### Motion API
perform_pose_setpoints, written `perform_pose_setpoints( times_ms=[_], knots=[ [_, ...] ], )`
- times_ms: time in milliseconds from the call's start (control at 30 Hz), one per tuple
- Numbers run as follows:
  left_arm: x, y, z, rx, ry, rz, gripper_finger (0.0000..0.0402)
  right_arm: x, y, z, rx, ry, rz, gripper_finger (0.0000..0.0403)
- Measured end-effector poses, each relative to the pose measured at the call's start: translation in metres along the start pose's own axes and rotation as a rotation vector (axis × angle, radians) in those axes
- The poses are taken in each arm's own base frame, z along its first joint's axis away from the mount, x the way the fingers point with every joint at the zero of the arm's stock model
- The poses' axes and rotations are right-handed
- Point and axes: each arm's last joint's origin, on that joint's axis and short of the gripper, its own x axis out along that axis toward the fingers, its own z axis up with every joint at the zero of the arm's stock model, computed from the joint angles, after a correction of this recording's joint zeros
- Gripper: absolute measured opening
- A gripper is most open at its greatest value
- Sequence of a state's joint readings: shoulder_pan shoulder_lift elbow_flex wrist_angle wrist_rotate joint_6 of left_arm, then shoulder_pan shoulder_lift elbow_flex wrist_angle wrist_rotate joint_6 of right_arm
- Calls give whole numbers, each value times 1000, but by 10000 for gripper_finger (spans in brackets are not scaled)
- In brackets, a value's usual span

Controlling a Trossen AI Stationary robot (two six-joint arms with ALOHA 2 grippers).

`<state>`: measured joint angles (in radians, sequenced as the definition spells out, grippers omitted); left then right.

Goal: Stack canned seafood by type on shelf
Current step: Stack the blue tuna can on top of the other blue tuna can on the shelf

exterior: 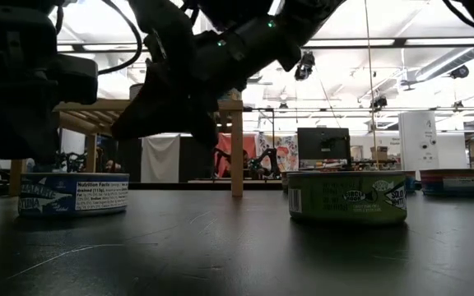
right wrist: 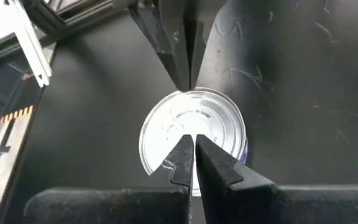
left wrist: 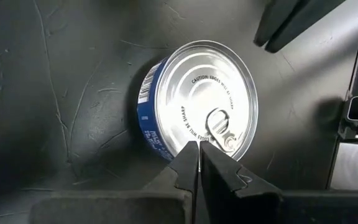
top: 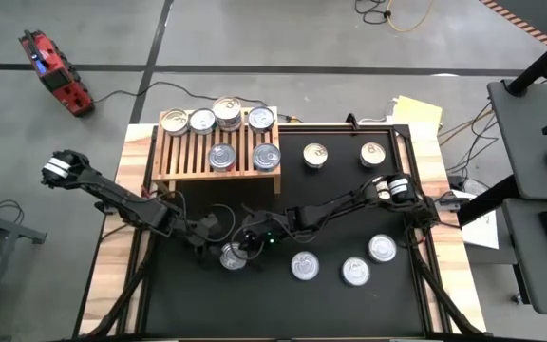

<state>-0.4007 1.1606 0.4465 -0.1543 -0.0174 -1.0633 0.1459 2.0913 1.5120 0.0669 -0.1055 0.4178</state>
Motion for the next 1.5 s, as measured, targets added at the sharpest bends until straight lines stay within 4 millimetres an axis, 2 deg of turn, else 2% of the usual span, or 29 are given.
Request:
perform_pose_setpoints(
  times_ms=[167, 333, 433, 533, 667, 800, 1000, 1333, 1500],
  knots=[
    [-2, -3, 2, -28, -15, -38, 0, 3, 0, -6, -20, 20, -4, 9],
    [-11, -21, 8, -9, -22, -268, 0, 11, 1, -15, -31, 39, -1, 9],
    [-20, -26, 10, -2, -45, -340, 0, 16, 2, -21, -35, 47, 1, 9],
    [-25, -23, 10, -51, -69, -298, 0, 20, 2, -27, -38, 60, 0, 9],
    [-24, -11, 7, -193, -94, -155, 2, 21, 3, -28, -35, 66, 0, 9],
    [-20, -6, 4, -258, -82, -90, 21, 21, 2, -30, -32, 80, -7, 9],
    [-16, -5, 4, -332, -91, -74, 91, 21, 2, -32, -56, 85, -19, 9],
    [-16, -6, 5, -369, -107, -82, 275, 22, 8, -42, -106, 86, -49, 9],
    [-16, -6, 5, -382, -106, -81, 328, 22, 9, -43, -111, 92, -48, 9]
  ],
)
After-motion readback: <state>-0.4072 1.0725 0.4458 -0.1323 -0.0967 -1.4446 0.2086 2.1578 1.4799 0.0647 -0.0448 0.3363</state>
